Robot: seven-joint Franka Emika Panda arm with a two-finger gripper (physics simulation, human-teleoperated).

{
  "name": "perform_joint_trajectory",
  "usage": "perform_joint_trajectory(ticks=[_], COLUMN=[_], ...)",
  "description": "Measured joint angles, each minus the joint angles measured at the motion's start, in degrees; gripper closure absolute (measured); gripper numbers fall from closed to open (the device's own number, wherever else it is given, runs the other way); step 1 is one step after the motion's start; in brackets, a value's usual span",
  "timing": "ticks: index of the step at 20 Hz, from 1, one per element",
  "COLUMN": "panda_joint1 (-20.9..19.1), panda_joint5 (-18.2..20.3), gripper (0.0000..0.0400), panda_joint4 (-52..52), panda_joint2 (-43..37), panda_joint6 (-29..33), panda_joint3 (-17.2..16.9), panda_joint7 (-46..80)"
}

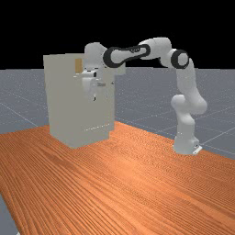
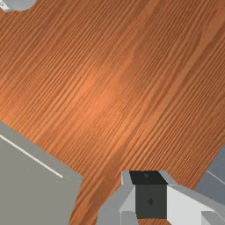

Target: Close the drawer

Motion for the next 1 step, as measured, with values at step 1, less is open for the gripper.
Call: perform_joint_trajectory(ticks=[1], panda_joint1=[-1.90], panda_joint5=[-0.55], gripper=[0.0400], panda_joint4=[-2.99], panda_joint2=[-0.64], panda_joint6=[3.30], panda_joint3=[-1.98], panda_joint7=[22.83])
